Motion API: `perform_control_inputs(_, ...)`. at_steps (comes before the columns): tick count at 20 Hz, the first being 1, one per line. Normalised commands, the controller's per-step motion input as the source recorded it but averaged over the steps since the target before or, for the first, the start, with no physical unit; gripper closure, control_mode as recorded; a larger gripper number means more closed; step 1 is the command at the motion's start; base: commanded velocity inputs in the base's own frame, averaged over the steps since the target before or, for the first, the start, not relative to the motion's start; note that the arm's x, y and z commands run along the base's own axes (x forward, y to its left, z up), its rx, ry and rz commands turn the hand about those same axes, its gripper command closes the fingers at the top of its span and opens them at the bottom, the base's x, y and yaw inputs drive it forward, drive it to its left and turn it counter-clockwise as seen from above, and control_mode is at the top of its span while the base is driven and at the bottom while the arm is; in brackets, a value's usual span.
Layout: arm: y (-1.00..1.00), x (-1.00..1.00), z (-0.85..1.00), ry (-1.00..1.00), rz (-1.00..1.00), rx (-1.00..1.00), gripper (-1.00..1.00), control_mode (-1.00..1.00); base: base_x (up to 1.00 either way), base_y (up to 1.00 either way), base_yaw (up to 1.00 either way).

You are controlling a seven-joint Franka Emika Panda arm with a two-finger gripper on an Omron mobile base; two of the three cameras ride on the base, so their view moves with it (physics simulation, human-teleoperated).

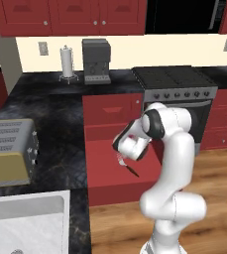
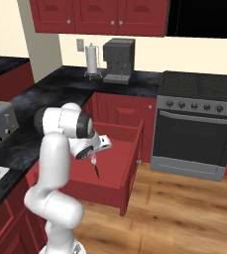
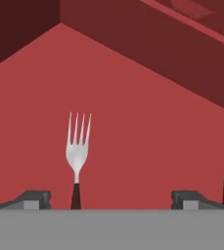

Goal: Pick up the metallic utensils from the counter and place them in the open drawer. Make sure not to pick up any wooden utensils.

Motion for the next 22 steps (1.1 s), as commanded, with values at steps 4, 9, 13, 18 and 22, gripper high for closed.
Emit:
perform_control_inputs(4, 0.00, 0.54, 1.00, 0.15, -0.01, 0.00, -1.00, -1.00, 0.00, 0.00, 0.00)
perform_control_inputs(9, 0.00, 0.38, 1.00, 0.25, -0.02, 0.00, -1.00, -1.00, 0.00, 0.00, 0.00)
perform_control_inputs(13, 0.00, 0.04, 1.00, 0.30, -0.04, 0.00, -1.00, -1.00, 0.00, 0.00, 0.00)
perform_control_inputs(18, -0.11, -0.21, 1.00, 0.44, 0.00, 0.00, -1.00, -1.00, 0.00, 0.00, 0.00)
perform_control_inputs(22, -0.37, -0.60, 0.82, 0.34, 0.00, 0.01, -1.00, -1.00, 0.00, 0.00, 0.00)
